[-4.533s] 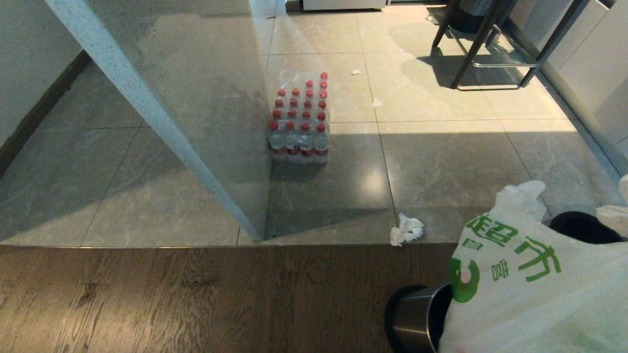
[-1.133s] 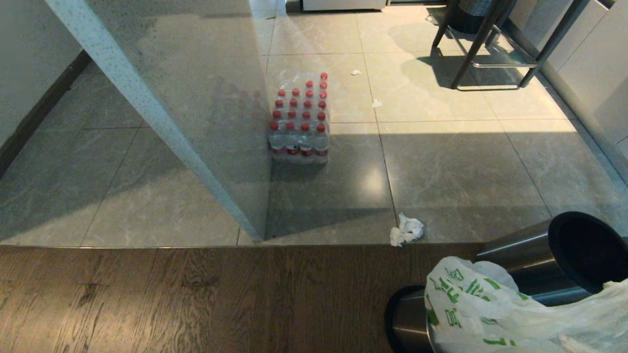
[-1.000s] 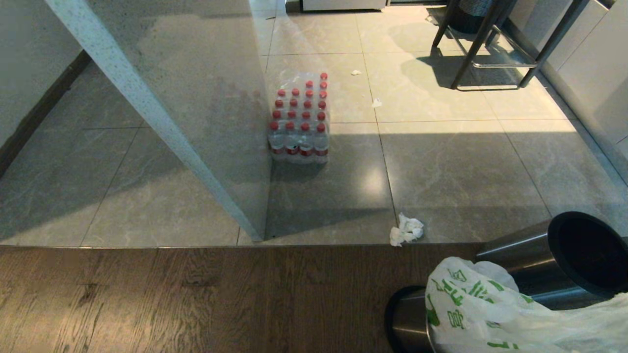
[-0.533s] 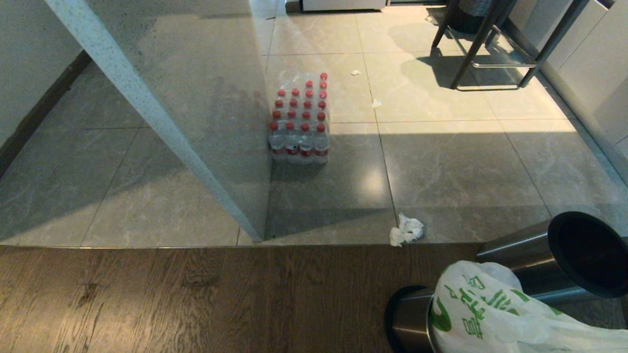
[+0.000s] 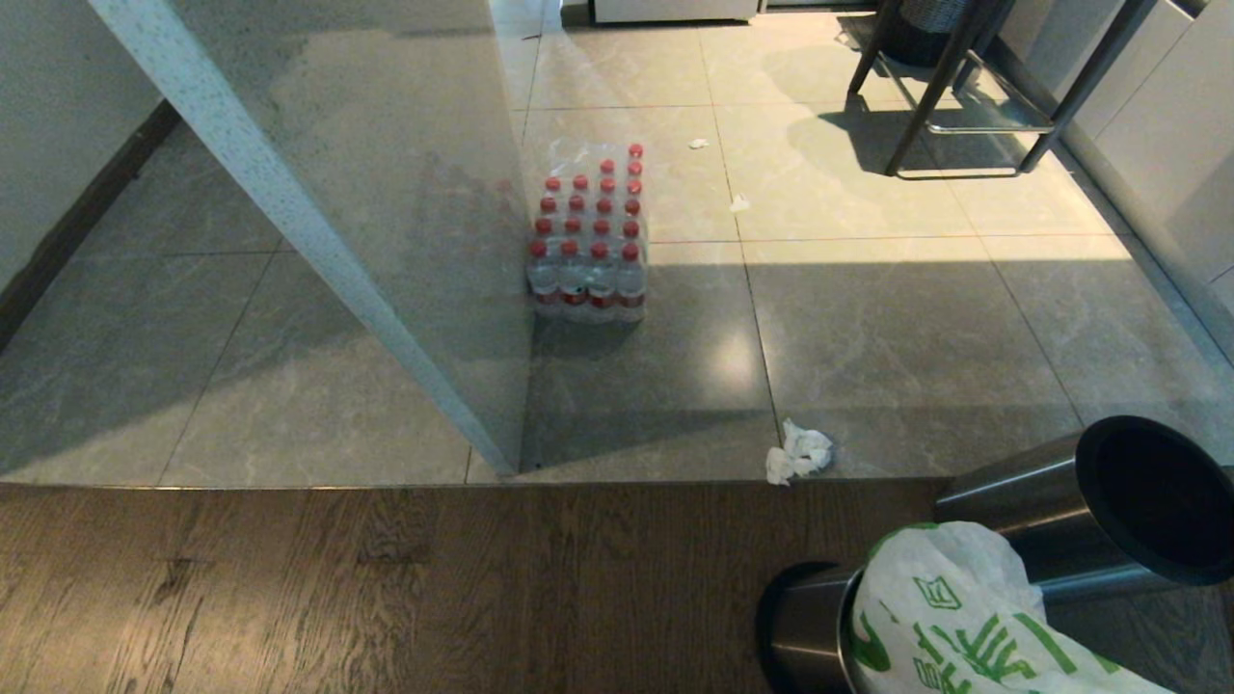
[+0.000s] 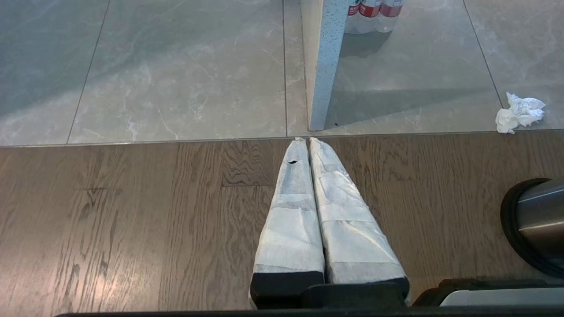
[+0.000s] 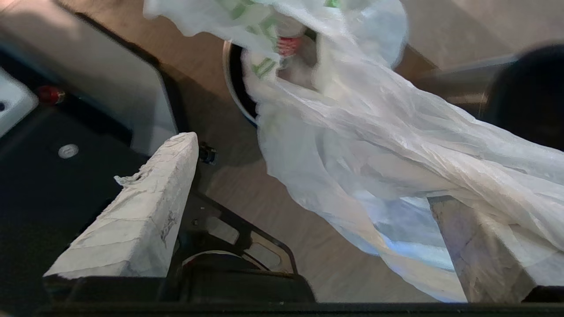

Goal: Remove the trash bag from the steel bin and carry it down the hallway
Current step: Pick up the trash bag

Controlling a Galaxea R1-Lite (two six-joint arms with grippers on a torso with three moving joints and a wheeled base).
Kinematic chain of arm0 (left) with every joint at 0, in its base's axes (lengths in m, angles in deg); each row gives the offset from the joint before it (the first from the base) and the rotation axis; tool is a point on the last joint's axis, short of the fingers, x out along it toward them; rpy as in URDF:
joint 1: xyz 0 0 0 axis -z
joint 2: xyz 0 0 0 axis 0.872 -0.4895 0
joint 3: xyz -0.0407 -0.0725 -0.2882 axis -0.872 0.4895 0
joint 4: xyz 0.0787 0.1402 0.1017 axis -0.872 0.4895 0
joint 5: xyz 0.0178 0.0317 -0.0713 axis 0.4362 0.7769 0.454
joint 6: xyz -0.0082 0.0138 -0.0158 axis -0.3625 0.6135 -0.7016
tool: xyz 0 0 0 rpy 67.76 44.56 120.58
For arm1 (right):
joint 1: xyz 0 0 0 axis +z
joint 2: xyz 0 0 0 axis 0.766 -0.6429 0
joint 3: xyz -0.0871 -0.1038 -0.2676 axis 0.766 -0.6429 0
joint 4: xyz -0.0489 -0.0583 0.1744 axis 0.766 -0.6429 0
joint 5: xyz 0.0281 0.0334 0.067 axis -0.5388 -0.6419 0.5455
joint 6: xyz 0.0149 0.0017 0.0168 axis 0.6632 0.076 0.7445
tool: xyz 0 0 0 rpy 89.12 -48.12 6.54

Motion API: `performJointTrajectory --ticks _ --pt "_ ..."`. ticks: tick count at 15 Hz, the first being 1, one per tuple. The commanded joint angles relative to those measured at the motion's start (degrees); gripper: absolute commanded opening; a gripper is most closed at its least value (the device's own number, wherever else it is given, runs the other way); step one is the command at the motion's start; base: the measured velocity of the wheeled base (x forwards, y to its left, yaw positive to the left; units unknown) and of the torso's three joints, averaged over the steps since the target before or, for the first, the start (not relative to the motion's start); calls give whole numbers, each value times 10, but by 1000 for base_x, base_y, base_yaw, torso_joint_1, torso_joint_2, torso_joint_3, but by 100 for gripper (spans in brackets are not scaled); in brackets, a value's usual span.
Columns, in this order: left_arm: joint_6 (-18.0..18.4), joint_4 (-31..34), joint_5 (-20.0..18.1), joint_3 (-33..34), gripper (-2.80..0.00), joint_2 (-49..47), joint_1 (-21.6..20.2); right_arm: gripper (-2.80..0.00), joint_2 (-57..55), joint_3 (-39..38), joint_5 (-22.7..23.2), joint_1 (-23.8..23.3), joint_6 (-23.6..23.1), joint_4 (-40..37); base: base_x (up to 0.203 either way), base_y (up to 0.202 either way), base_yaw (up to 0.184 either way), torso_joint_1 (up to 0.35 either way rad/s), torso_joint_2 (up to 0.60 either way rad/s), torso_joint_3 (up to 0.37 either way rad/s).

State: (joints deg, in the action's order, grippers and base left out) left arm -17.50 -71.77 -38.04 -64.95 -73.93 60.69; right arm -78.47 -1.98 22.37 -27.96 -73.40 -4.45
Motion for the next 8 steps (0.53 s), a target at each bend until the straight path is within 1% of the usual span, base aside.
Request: performJointTrajectory --ticks 1,3,6,8 --pt "0 0 0 0 -280 0 0 0 -58 2 -5 4 10 23 0 0 0 0 0 0" --pt "0 0 0 0 -280 0 0 0 -145 7 -8 7 23 106 0 0 0 0 0 0" --pt "0 0 1 0 -280 0 0 0 -291 25 -11 8 42 277 0 0 0 0 0 0" --pt "0 0 0 0 -280 0 0 0 -378 52 -11 8 50 369 0 0 0 0 0 0"
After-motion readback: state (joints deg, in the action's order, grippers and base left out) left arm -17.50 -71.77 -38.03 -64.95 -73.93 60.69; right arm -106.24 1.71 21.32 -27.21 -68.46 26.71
